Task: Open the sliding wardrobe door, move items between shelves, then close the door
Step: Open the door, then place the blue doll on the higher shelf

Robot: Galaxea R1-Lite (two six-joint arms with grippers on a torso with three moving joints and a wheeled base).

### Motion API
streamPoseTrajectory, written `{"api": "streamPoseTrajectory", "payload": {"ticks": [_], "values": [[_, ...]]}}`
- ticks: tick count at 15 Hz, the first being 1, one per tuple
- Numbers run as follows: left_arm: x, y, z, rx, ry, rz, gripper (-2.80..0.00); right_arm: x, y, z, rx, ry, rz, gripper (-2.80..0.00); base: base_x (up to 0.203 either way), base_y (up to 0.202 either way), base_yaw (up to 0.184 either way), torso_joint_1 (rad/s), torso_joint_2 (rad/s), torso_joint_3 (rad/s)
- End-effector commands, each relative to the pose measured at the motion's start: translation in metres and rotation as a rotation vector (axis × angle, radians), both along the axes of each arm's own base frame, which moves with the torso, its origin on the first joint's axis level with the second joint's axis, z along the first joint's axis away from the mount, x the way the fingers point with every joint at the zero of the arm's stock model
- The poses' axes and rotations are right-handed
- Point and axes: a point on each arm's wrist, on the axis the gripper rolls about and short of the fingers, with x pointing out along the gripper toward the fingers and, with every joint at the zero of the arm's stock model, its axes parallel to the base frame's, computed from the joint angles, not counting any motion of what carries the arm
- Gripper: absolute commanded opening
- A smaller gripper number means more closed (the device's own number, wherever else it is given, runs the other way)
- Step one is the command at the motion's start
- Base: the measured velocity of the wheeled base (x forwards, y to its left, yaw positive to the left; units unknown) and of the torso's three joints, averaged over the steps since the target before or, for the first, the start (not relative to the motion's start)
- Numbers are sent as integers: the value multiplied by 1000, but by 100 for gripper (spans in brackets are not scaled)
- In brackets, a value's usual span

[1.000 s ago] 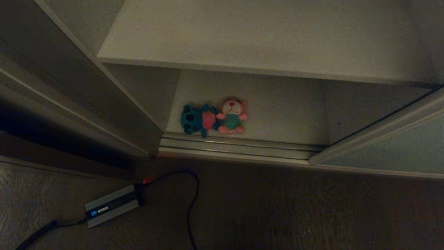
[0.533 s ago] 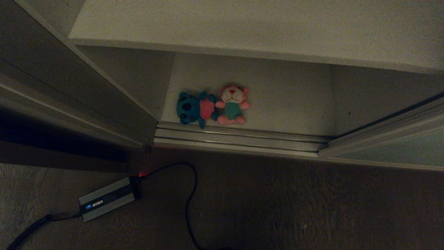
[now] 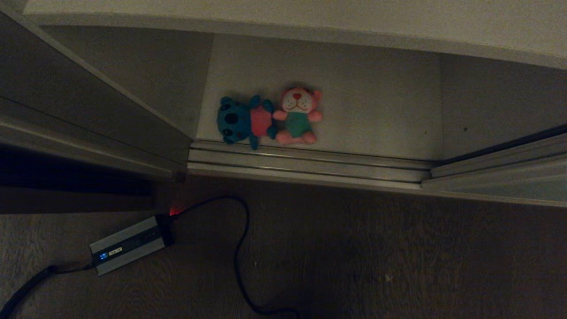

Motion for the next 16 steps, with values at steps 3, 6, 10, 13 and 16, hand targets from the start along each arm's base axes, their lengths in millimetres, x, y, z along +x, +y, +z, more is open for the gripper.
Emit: {"api": "streamPoseTrajectory", "payload": {"ticks": [3,6,10,13,16], "values": [[0,0,0,-4,1,1,-280,0,0,0,-1,0,1,-280,0,0,0,1,1,-197],[0,0,0,-14,-2,-2,-280,0,0,0,-1,0,1,-280,0,0,0,3,6,-195],[0,0,1,-30,-4,-2,-280,0,0,0,-1,0,1,-280,0,0,0,3,2,-198],[0,0,0,-24,-3,-2,-280,0,0,0,-1,0,1,-280,0,0,0,-1,4,-74],[-1,0,10,44,-67,3,-280,0,0,0,-1,0,1,-280,0,0,0,0,0,0]]}}
